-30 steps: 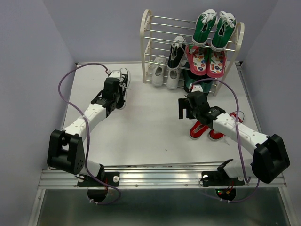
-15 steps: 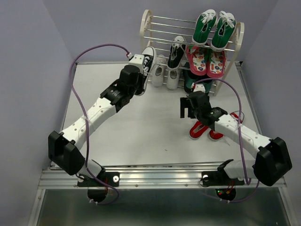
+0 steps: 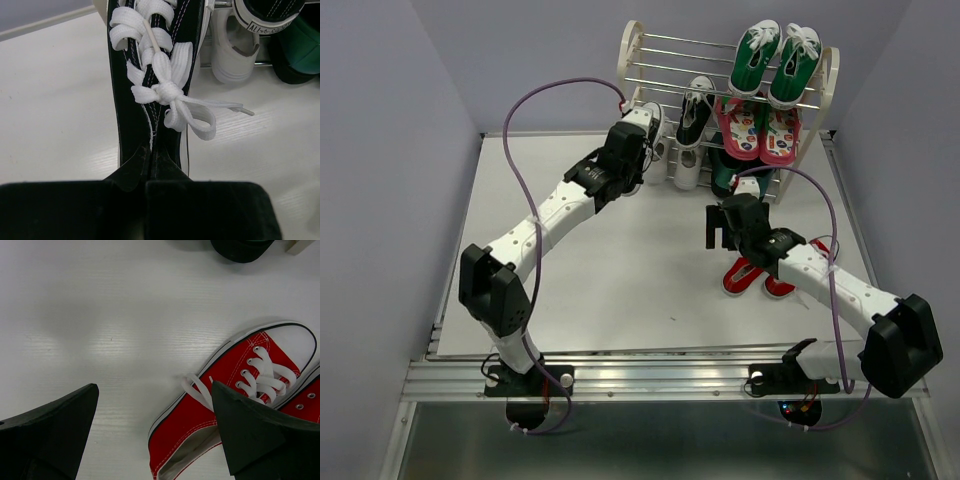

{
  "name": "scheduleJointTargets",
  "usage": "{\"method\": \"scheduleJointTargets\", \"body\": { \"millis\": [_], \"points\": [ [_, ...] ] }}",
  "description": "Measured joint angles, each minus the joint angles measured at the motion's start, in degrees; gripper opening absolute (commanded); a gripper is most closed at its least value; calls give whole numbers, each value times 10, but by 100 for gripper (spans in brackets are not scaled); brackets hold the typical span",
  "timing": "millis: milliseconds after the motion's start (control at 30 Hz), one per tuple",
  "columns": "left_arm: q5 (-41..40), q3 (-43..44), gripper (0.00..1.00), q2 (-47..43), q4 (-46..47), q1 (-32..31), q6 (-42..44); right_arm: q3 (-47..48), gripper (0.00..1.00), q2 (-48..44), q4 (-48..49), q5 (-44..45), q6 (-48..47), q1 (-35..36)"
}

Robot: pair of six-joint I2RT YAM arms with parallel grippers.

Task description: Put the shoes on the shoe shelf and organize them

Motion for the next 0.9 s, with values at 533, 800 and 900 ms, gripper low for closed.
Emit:
{"method": "scheduleJointTargets", "body": {
  "millis": [533, 800, 900],
  "points": [
    [-39, 210, 0, 161, -19, 1, 36, 0, 100, -5, 0, 14, -2, 0],
    [-43, 274, 0, 211, -22, 9, 54, -5, 100, -11, 0, 15, -2, 0],
    [-43, 287, 0, 221, -23, 13, 60, -7, 100, -12, 0, 16, -2, 0]
  ]
}}
